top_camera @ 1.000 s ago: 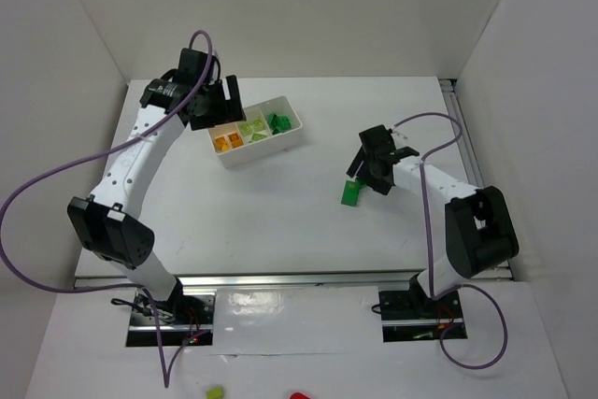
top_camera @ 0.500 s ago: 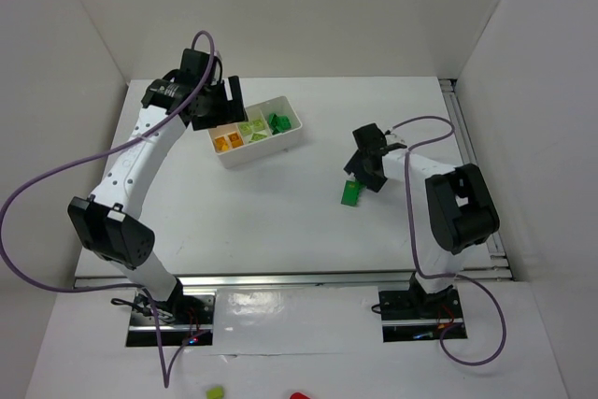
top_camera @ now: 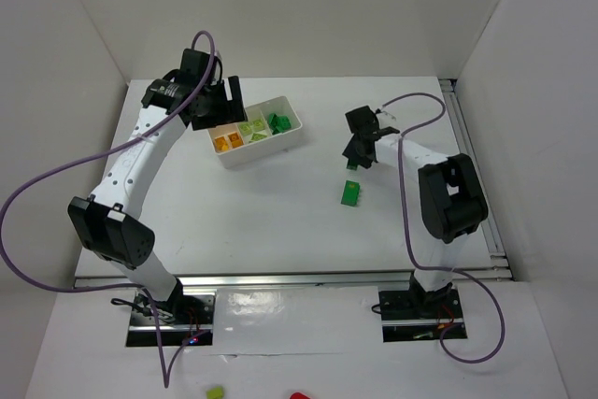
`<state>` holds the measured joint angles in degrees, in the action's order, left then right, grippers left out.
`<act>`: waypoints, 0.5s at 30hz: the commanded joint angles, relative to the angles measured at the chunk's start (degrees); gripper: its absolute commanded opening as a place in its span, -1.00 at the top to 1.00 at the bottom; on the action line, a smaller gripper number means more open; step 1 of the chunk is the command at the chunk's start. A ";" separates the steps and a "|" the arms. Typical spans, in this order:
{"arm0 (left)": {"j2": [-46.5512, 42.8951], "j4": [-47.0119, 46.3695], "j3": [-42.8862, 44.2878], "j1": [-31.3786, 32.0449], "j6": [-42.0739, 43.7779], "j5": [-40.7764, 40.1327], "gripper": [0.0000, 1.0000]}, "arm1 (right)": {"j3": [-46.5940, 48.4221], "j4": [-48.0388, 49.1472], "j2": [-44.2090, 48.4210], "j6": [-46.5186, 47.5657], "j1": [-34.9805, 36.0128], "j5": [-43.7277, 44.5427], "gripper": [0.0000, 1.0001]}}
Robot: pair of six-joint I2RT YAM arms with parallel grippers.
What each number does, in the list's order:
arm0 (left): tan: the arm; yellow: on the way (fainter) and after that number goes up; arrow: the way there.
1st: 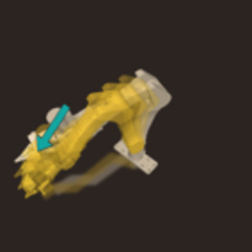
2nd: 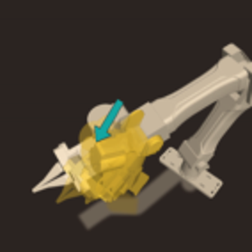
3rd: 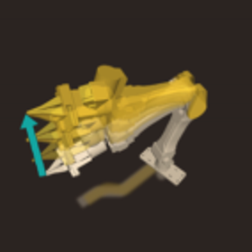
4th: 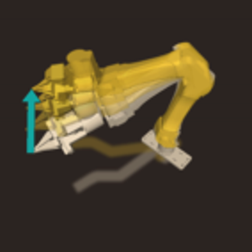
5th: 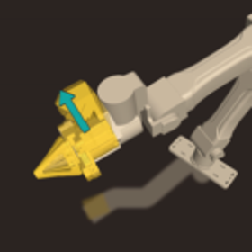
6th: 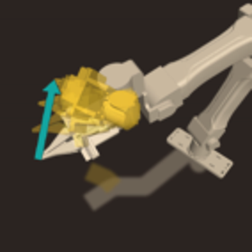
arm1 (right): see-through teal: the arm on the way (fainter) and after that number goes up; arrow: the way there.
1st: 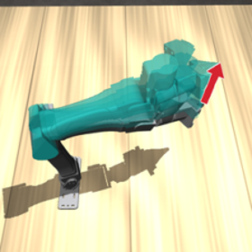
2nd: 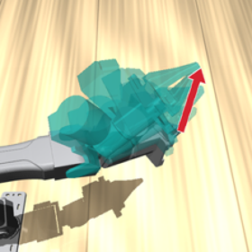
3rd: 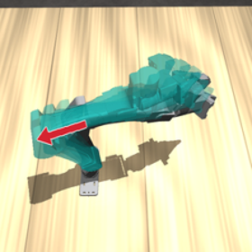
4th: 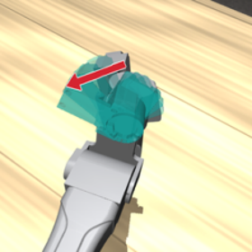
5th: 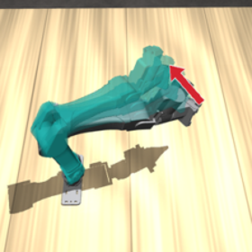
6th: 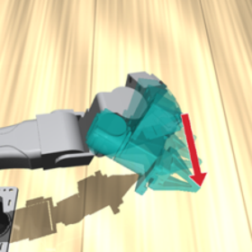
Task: Sort the legos into containers by color
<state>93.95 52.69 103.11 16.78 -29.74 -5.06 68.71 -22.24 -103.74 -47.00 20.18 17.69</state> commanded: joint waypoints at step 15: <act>-0.52 -0.30 1.57 0.01 1.52 -2.85 -0.79 | 37.43 3.16 -14.02 16.85 11.54 -3.02 0.47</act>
<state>93.95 52.75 103.11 16.78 -29.71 -6.61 100.05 -20.51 -112.97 -33.17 31.35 15.14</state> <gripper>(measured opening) 0.897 0.441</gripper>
